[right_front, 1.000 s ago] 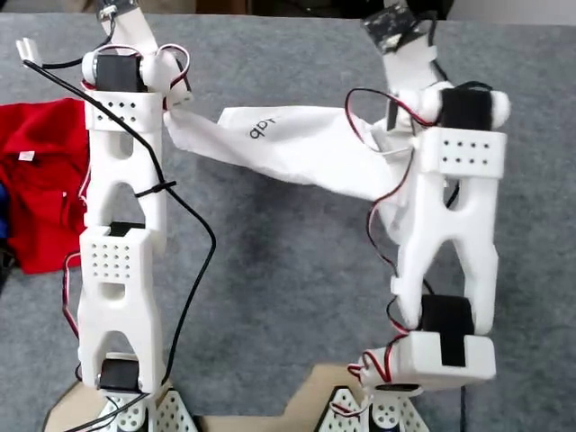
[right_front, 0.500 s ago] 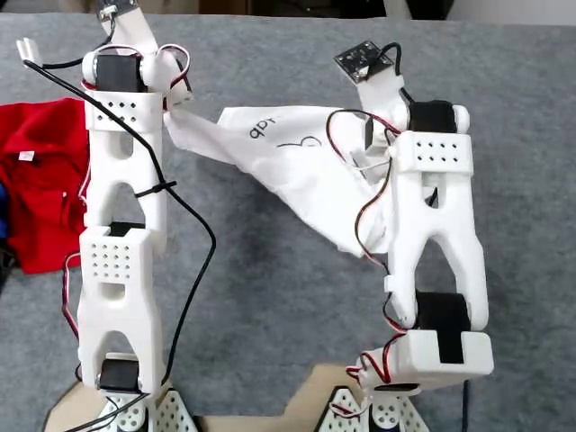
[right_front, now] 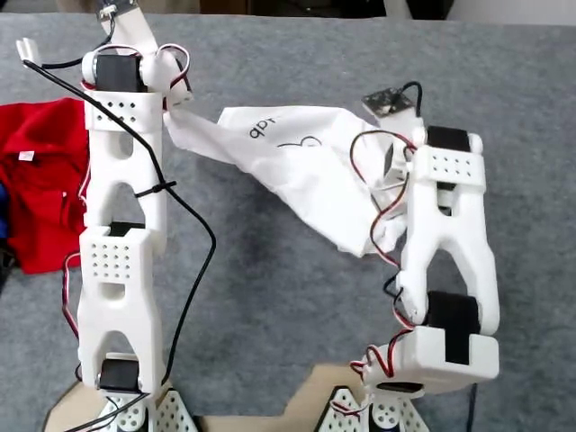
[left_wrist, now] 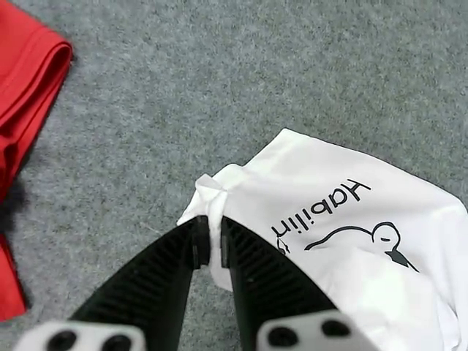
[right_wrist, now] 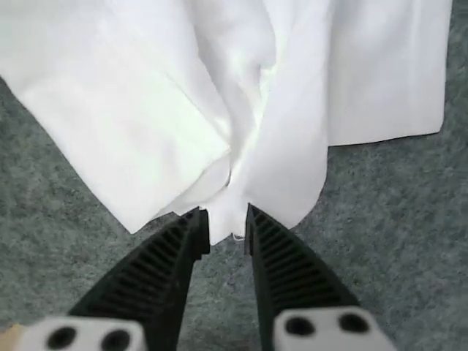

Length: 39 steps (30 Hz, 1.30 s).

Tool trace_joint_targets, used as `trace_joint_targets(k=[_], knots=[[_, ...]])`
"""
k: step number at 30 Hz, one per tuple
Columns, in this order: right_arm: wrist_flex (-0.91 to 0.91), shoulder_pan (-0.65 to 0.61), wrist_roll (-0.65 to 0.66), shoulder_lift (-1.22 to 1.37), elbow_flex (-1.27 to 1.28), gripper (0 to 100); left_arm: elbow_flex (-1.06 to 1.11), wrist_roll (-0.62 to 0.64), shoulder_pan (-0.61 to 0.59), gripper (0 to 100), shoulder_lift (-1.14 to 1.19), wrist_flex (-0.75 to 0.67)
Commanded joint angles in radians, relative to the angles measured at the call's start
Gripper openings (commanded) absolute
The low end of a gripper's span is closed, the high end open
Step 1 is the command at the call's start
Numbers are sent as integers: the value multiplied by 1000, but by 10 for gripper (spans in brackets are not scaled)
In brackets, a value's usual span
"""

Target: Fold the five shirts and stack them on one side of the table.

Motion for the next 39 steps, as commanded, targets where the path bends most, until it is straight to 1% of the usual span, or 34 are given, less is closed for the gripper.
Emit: trace_joint_targets(k=[1, 9, 15, 18, 24, 28, 33, 39], knots=[[-18, 12, -21, -10, 18, 104, -3, -6, 2, 19, -70, 11], [-84, 8, -23, -1, 70, 104, -3, -8, 2, 19, -68, 11], [-114, -59, -26, 1, 62, 104, -3, -8, 2, 19, -68, 11], [-135, -71, -48, 21, 58, 104, -2, -8, 2, 19, -68, 11], [-149, -64, -52, 97, 27, 104, -2, -8, -5, 19, -68, 11], [-149, -62, -52, 93, 24, 104, -2, -8, -5, 19, -68, 11], [-170, -31, -52, 114, -1, 104, -2, -8, -5, 19, -68, 11], [-184, -45, -51, 206, -71, 105, -2, -8, -5, 19, -68, 11]])
